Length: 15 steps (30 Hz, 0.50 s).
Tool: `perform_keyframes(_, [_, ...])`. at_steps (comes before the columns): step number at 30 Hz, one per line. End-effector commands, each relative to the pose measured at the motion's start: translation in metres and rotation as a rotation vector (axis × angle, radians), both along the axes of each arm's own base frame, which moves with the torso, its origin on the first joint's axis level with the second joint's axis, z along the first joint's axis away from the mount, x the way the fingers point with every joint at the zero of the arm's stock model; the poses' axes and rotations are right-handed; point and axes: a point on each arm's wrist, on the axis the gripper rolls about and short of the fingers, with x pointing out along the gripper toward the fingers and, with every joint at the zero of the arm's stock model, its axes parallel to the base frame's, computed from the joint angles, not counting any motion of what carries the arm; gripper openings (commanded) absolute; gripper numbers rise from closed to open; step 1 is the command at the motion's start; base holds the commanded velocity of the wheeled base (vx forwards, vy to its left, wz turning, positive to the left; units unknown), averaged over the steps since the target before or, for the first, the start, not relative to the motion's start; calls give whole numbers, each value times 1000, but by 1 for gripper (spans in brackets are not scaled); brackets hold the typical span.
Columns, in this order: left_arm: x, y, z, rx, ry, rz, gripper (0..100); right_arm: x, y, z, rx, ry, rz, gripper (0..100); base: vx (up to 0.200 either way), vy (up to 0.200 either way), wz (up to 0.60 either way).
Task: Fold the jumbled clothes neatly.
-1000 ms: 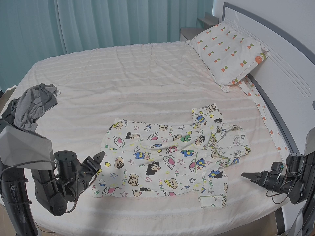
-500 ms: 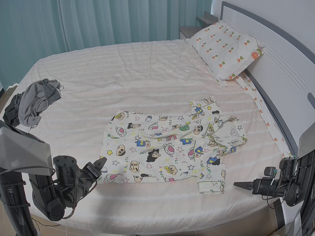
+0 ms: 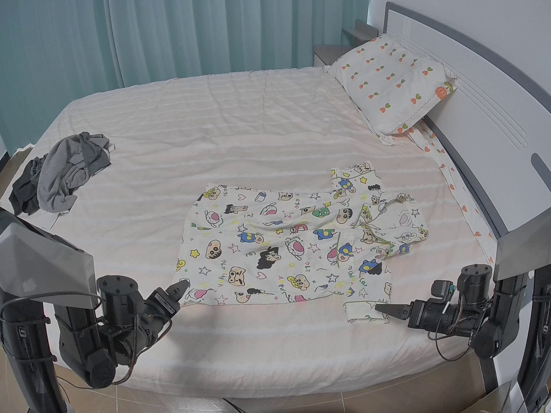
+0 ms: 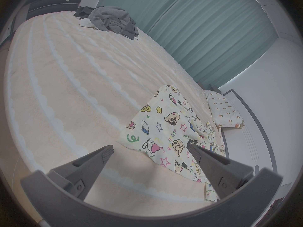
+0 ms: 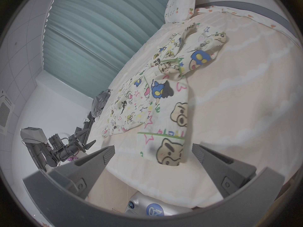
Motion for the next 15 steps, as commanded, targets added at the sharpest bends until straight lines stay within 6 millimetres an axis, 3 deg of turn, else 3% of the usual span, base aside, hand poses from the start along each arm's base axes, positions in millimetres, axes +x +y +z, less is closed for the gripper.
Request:
perform_keyframes(1, [0, -3, -3, 1, 0, -8, 100, 2, 6, -6, 3, 10, 19, 100, 0, 0, 0])
perform_keyframes(5, [1, -4, -4, 4, 3, -11, 100, 1, 8, -7, 2, 14, 25, 100, 0, 0, 0])
perform_keyframes(6, [1, -4, -5, 4, 4, -11, 100, 1, 8, -8, 2, 17, 25, 0, 0, 0, 0])
perform_keyframes(15, [1, -4, -5, 4, 4, -11, 100, 1, 7, -20, -7, 57, 20, 0, 0, 0, 0])
